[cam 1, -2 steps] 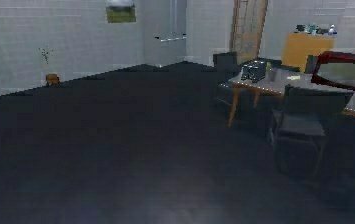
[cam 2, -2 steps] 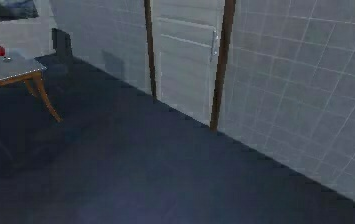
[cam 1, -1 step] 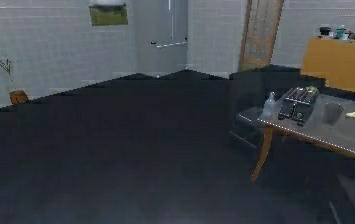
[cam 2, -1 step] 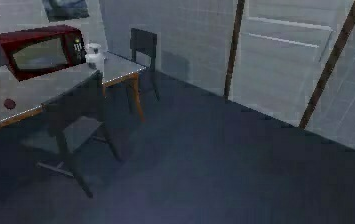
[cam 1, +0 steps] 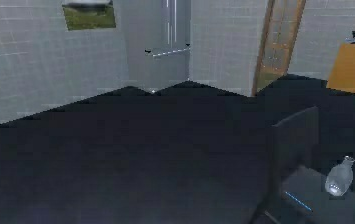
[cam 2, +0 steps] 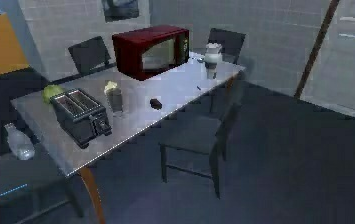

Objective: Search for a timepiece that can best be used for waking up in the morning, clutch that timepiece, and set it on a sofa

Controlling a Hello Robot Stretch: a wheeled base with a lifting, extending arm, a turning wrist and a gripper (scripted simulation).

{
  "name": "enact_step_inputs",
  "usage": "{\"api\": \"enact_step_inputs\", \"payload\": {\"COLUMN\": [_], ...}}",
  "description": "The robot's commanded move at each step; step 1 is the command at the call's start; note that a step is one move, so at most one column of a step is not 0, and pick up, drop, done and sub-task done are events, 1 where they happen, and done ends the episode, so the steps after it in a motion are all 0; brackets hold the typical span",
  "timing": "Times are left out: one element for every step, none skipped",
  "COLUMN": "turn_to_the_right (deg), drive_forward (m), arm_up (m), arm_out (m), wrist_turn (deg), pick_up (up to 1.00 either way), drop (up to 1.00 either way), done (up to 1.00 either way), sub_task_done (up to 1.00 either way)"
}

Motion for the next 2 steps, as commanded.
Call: {"api": "enact_step_inputs", "payload": {"turn_to_the_right": [0.0,0.0], "drive_forward": [1.0,0.15], "arm_up": [0.0,0.0], "arm_out": [0.0,0.0], "wrist_turn": [0.0,0.0], "pick_up": [0.0,0.0], "drop": [0.0,0.0], "done": [0.0,0.0], "sub_task_done": [0.0,0.0]}}
